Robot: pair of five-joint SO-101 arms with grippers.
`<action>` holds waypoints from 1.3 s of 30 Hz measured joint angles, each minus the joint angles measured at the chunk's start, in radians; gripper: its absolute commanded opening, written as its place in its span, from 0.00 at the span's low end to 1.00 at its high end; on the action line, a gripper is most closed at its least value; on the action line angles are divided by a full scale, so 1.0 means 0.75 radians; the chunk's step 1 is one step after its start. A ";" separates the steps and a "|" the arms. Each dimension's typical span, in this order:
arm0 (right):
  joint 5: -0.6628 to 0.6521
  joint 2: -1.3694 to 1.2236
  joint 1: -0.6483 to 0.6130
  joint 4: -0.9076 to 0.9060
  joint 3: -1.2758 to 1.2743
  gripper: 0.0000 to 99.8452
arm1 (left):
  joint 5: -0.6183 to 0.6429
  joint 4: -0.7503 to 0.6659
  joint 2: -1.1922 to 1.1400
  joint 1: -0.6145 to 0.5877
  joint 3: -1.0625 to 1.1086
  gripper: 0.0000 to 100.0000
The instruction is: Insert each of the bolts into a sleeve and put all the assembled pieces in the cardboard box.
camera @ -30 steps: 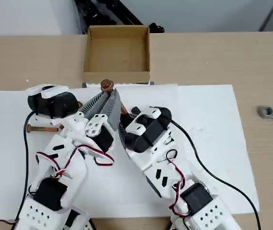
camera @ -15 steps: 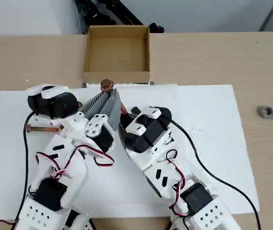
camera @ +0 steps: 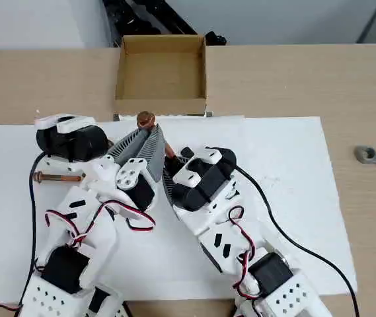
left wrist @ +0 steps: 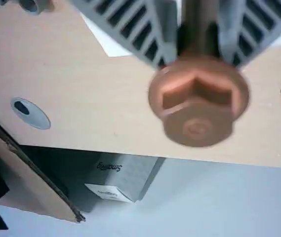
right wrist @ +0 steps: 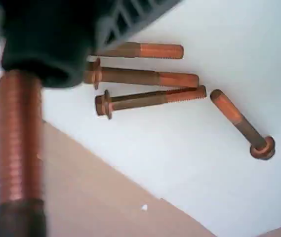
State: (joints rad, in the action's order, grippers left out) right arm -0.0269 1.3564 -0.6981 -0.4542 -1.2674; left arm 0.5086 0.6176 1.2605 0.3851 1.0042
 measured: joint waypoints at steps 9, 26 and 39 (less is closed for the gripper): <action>0.000 0.002 0.000 0.000 0.002 0.00 | -0.004 0.053 -0.006 -0.006 -0.043 0.01; 0.000 0.002 0.000 0.000 0.002 0.00 | -0.010 0.168 -0.014 0.012 -0.121 0.01; 0.000 0.002 0.000 0.000 0.004 0.00 | -0.043 0.229 -0.014 0.016 -0.164 0.01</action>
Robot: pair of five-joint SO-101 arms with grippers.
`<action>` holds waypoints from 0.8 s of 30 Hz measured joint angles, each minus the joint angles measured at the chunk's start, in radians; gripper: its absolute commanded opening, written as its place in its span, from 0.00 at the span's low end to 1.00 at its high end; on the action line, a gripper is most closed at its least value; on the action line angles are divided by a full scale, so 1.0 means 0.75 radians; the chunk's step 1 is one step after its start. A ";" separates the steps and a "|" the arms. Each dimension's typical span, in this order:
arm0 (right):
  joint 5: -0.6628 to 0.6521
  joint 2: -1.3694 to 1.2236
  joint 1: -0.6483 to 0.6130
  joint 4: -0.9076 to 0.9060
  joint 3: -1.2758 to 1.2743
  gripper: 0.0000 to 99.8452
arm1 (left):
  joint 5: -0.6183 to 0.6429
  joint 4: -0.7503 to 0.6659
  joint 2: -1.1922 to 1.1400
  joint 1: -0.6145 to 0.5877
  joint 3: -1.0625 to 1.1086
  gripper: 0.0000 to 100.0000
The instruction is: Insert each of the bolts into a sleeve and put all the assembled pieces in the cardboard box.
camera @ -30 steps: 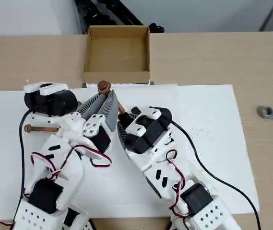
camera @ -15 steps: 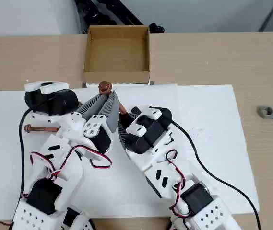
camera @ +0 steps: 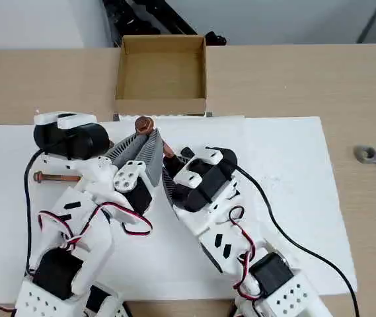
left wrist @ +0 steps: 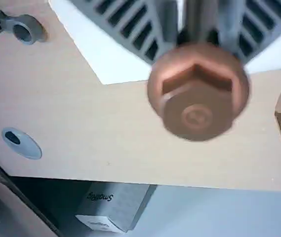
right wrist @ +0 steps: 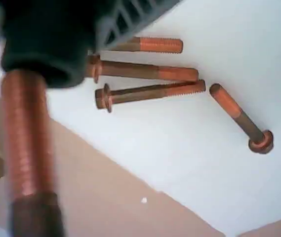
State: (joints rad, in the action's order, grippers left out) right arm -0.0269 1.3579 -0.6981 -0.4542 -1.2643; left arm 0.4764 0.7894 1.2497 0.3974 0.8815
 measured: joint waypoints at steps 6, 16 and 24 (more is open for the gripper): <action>0.000 0.002 0.000 0.002 0.000 0.00 | -0.004 0.049 0.000 0.000 -0.035 0.01; -0.006 0.002 0.000 0.002 0.000 0.00 | -0.010 0.049 0.000 0.000 -0.041 0.01; -0.008 0.002 0.000 0.002 0.002 0.00 | -0.037 0.127 -0.002 0.000 -0.110 0.01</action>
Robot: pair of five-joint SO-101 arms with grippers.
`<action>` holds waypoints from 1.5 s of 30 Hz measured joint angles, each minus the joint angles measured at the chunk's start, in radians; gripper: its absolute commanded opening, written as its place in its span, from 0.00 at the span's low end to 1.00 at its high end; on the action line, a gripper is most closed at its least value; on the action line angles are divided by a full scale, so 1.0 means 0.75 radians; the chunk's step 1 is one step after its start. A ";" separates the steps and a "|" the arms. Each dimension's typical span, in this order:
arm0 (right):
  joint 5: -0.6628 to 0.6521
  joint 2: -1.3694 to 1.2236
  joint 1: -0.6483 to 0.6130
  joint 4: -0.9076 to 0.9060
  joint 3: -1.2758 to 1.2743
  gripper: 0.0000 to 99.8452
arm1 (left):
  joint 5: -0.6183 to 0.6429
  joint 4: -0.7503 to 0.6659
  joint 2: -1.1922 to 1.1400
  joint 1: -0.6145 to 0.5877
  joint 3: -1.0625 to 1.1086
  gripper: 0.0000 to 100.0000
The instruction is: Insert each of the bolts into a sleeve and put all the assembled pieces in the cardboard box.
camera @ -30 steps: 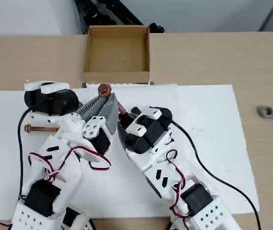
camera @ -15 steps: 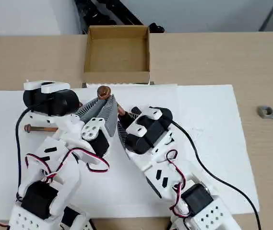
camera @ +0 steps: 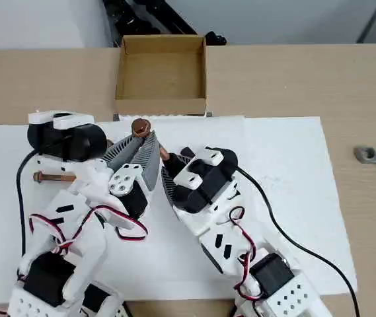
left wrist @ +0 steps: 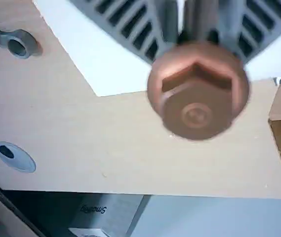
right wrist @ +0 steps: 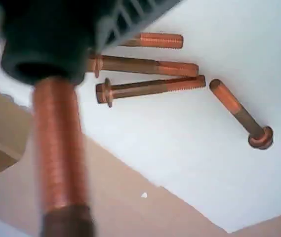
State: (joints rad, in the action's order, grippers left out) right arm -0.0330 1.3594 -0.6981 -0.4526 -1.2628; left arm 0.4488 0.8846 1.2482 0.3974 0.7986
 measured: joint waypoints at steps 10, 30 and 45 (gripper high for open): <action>0.000 0.000 0.000 0.000 -0.002 0.00 | 0.000 -0.008 -0.155 0.002 -0.055 0.01; 0.000 0.000 0.000 0.000 -0.002 0.00 | 0.027 -0.029 -0.256 -0.002 -0.110 0.01; 0.000 -0.002 0.000 0.000 -0.002 0.00 | 0.061 -0.047 -0.370 -0.004 -0.158 0.01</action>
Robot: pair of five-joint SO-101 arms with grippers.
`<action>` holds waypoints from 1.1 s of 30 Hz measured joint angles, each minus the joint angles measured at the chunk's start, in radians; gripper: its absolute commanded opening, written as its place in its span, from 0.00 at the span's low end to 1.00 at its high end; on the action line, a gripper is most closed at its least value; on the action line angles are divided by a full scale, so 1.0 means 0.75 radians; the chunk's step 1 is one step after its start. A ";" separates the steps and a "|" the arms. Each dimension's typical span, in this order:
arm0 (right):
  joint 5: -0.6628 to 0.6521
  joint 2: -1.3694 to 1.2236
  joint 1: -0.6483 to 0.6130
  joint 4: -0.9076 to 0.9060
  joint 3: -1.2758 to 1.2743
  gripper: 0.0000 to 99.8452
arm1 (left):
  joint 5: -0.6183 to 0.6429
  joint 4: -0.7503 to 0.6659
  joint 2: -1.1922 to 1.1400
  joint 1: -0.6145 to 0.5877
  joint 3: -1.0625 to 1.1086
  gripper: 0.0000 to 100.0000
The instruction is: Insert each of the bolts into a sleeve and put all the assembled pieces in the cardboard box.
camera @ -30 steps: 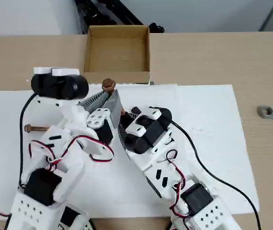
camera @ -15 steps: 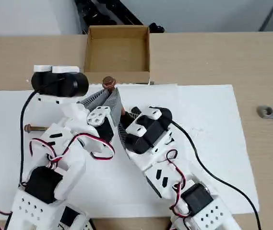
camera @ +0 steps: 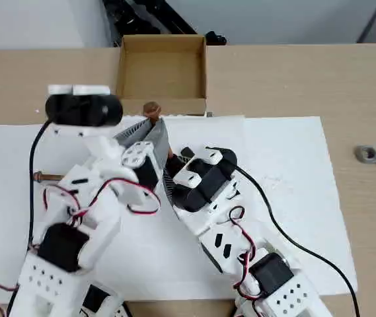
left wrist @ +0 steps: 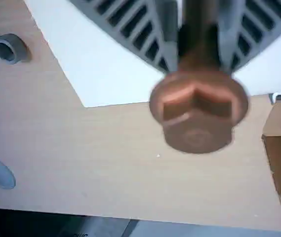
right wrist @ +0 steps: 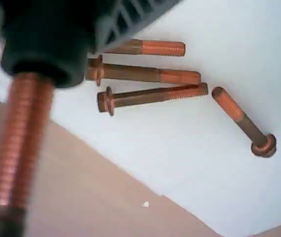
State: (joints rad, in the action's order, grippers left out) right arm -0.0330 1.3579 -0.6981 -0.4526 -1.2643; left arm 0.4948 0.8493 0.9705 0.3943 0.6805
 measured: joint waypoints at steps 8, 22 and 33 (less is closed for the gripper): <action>0.000 0.000 0.000 0.000 0.000 0.00 | 0.016 0.010 -0.043 0.000 -0.047 0.01; -0.016 0.002 -0.004 0.000 0.002 0.00 | 0.027 0.153 0.029 0.004 -0.100 0.01; -0.029 0.002 0.000 0.000 0.002 0.00 | 0.018 0.153 0.053 0.031 -0.055 0.05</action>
State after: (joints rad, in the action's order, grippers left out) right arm -0.0545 1.3594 -0.6981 -0.4526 -1.2628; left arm 0.5086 0.9643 1.0104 0.4173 0.6391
